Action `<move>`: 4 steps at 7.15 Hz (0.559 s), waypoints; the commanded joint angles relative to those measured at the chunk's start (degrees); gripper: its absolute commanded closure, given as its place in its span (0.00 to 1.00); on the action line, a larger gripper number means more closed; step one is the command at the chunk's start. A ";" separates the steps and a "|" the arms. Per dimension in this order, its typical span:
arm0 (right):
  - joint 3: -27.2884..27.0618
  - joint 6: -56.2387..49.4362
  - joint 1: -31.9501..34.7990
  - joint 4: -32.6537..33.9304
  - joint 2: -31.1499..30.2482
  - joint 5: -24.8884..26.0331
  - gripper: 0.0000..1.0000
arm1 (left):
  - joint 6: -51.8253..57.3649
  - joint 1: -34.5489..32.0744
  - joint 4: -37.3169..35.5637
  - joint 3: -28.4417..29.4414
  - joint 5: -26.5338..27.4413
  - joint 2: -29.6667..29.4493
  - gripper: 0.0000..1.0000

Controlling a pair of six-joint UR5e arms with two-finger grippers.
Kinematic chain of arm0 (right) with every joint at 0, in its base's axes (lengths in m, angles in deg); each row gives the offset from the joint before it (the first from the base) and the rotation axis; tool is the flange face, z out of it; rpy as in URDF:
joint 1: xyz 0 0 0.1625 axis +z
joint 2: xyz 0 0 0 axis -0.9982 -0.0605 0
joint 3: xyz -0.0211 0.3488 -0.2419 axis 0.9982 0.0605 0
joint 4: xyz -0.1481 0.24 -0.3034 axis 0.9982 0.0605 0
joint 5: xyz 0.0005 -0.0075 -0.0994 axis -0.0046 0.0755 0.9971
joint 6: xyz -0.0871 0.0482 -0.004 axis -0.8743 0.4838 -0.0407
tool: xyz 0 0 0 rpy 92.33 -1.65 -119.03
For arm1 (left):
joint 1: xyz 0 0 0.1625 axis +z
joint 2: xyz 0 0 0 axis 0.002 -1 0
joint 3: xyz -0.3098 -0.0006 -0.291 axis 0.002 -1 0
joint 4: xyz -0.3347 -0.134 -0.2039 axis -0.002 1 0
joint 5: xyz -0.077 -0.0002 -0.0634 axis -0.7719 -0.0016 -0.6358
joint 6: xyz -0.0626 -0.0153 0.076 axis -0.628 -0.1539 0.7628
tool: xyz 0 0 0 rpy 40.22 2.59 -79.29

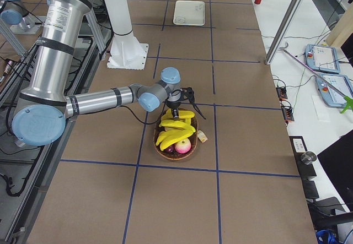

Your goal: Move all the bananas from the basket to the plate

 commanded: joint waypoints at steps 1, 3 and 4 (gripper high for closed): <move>0.40 -0.07 -0.17 0.00 0.00 -0.02 0.37 | 0.00 -0.03 0.00 0.03 0.06 -0.09 0.00; 0.31 0.02 -0.08 -0.09 0.00 -0.02 0.65 | 0.00 -0.03 0.00 0.03 0.06 0.00 0.00; 0.23 0.02 -0.08 -0.17 0.09 -0.02 0.81 | 0.00 -0.03 0.00 0.03 -0.03 0.00 0.00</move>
